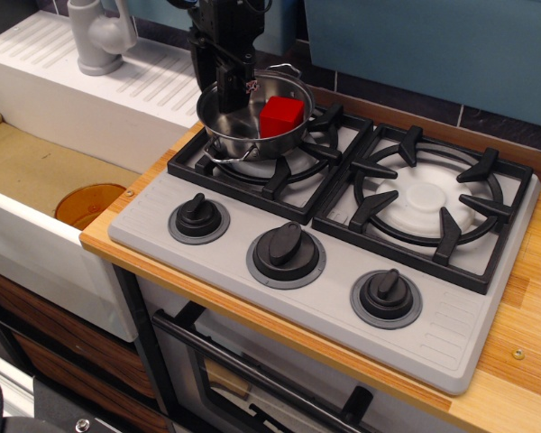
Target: Put redcube in pan and put pan on stove
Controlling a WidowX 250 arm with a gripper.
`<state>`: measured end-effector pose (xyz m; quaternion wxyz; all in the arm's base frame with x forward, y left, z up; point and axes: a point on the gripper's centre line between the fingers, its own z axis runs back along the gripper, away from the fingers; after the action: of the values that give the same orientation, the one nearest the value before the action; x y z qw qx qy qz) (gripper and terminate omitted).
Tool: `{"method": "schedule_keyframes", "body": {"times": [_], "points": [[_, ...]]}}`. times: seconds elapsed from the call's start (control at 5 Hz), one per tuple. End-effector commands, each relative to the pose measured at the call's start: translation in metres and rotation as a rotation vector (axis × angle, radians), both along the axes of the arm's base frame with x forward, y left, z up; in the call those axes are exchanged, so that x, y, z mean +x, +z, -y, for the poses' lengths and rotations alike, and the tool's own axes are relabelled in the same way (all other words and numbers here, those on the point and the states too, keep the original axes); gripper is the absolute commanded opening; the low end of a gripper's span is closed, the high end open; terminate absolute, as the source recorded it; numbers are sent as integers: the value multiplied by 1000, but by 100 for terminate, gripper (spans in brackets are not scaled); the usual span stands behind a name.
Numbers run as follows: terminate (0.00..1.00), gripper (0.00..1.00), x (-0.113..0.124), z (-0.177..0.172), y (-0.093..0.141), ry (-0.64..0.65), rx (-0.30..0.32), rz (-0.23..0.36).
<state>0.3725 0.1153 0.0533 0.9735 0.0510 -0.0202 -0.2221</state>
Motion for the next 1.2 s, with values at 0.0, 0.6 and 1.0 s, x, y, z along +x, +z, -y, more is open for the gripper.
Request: {"method": "schedule_keyframes", "body": {"times": [0.0,0.6,1.0], "points": [[0,100,8,10,53,1,50,80],[0,100,-7,29,106,32,102,30],[0,100,-10,53,109,28,16,-14]]}}
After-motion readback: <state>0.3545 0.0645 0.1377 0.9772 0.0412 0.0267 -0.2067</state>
